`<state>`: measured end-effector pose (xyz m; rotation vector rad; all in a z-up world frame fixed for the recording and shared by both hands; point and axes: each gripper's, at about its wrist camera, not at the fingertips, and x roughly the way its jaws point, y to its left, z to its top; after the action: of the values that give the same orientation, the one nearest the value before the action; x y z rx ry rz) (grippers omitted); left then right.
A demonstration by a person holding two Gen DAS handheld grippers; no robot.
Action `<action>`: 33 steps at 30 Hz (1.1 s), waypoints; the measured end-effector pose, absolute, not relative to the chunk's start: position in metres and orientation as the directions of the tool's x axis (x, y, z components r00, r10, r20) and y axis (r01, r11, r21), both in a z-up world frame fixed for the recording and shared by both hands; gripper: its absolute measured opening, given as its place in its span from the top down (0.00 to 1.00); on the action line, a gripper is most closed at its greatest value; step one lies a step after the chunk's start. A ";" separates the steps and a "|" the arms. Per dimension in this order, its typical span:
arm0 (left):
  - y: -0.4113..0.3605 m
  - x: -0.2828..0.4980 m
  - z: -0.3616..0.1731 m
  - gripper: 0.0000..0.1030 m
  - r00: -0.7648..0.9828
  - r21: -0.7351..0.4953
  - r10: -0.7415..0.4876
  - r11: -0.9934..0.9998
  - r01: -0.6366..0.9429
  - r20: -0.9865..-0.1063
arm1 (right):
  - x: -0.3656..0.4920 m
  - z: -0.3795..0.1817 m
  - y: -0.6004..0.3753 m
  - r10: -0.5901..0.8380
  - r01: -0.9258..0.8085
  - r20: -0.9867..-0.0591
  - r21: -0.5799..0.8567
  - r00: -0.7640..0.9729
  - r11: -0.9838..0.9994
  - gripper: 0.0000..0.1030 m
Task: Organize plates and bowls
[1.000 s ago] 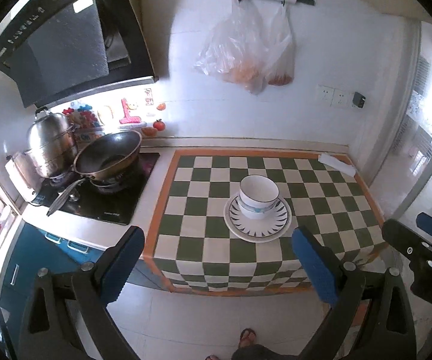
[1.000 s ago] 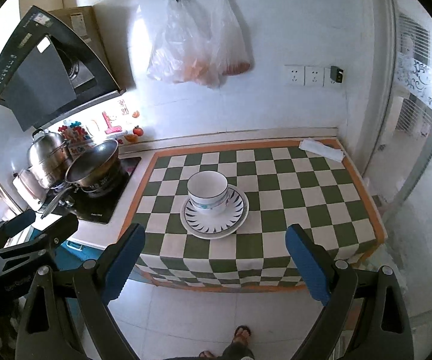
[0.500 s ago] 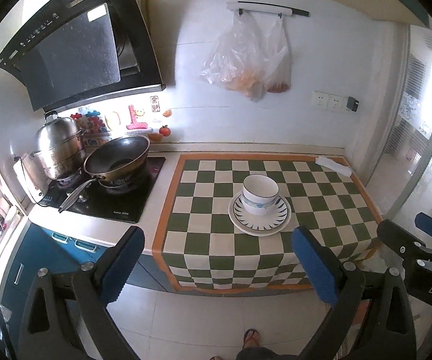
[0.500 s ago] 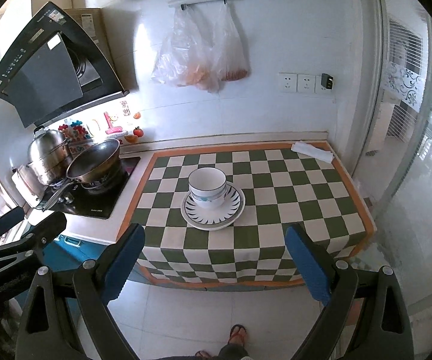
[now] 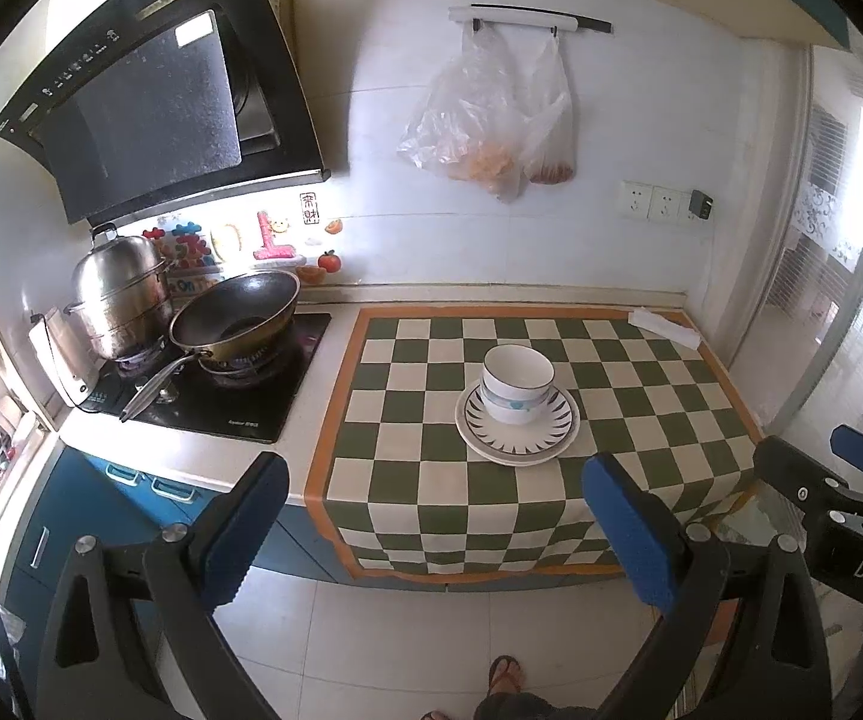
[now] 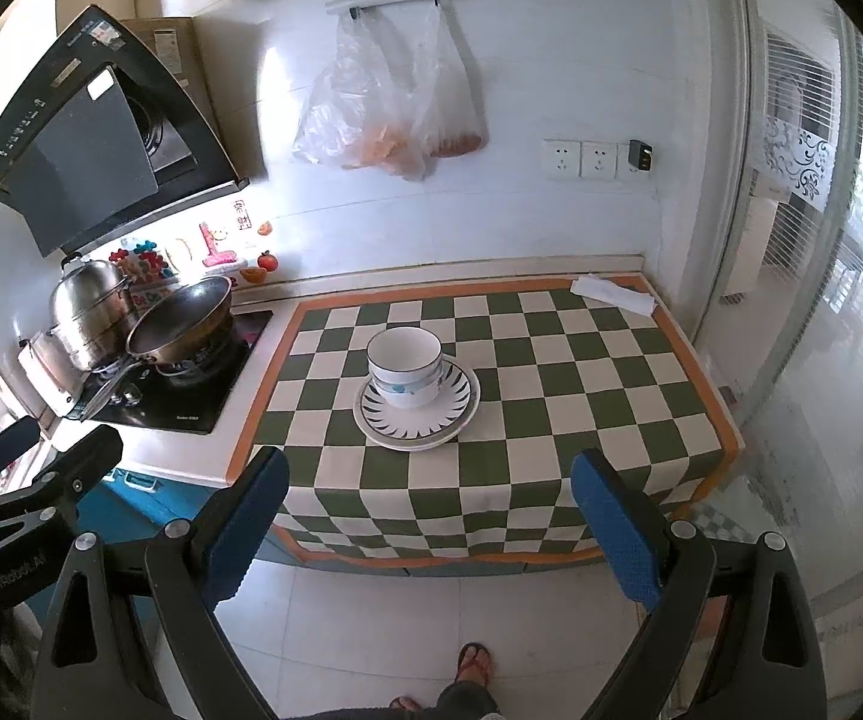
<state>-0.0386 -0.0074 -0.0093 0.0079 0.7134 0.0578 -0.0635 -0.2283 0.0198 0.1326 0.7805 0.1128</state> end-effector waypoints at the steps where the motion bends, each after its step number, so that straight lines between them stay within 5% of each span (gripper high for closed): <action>1: -0.007 -0.039 -0.009 0.02 0.755 0.026 0.055 0.998 -0.050 -0.653 | -0.064 0.020 -0.229 0.149 -0.052 -0.693 0.160 0.706 0.986 0.06; 33: -0.016 -0.051 -0.019 0.02 0.739 0.022 0.058 0.998 -0.058 -0.672 | -0.065 0.009 -0.241 0.155 -0.049 -0.706 0.168 0.691 0.985 0.06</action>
<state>-0.0507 -0.0164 -0.0193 -0.0003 0.7371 0.0636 -0.0652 -0.2410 0.0090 0.1402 0.8006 0.1140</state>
